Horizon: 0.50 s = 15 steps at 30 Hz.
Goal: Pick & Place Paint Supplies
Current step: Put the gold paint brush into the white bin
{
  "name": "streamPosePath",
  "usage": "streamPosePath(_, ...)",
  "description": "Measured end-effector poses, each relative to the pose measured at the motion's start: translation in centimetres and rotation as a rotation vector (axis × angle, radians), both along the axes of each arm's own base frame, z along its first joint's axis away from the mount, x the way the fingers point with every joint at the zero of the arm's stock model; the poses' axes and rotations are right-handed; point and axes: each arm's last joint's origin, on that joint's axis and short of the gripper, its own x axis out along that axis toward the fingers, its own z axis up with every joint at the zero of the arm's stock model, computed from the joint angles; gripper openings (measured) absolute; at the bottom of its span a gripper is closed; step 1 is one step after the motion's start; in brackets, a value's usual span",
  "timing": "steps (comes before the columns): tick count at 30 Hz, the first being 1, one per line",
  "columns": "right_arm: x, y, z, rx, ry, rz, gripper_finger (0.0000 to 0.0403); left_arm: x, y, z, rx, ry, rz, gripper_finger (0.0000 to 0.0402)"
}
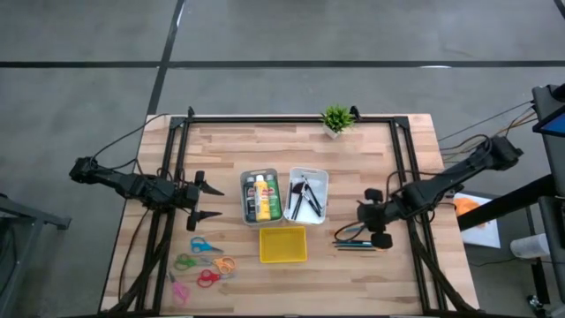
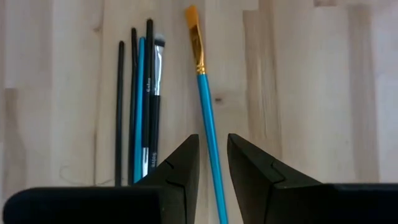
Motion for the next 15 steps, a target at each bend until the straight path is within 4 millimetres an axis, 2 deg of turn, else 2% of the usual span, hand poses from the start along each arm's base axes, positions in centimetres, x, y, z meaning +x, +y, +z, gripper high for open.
streamPosePath(4, 0.4, 0.2, -1.3, -0.02, 0.034, 0.008, 0.0083, 0.0, 0.0, 0.0, 0.0, 0.0, 0.0, 0.0306)
streamPosePath(15, 1.3, 0.7, -3.1, -0.038, 0.086, 0.014, 0.0083, 0.0, 0.0, 0.0, 0.0, 0.0, 0.0, 0.0306)
